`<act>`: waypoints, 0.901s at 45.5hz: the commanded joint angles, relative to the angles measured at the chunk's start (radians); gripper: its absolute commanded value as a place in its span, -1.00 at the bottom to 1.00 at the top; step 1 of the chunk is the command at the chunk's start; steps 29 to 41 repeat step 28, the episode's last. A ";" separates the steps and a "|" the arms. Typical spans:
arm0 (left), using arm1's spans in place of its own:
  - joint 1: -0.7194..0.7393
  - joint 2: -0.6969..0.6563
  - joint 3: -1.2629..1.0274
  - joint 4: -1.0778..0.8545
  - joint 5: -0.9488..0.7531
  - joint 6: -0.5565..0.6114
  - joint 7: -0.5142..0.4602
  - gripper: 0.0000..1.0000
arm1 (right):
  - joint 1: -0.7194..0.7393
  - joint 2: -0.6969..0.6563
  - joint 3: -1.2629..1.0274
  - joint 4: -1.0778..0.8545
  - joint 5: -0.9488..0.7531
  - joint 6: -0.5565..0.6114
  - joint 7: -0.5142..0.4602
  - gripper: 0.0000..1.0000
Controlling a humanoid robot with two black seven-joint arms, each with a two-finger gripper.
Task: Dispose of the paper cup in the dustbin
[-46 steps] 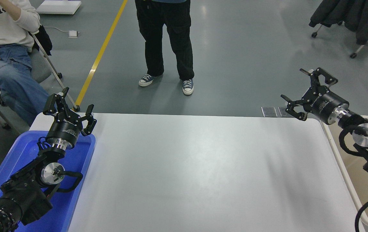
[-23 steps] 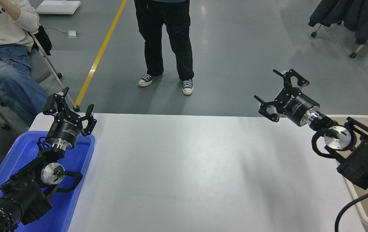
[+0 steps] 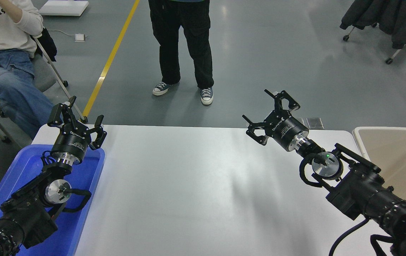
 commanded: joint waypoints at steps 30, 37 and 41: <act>0.000 0.000 0.000 0.000 0.000 0.000 0.000 1.00 | -0.062 0.016 0.017 -0.047 -0.026 -0.002 0.022 0.99; 0.000 0.000 0.000 0.000 0.000 0.000 0.000 1.00 | -0.062 0.016 0.017 -0.047 -0.026 -0.002 0.022 0.99; 0.000 0.000 0.000 0.000 0.000 0.000 0.000 1.00 | -0.062 0.016 0.017 -0.047 -0.026 -0.002 0.022 0.99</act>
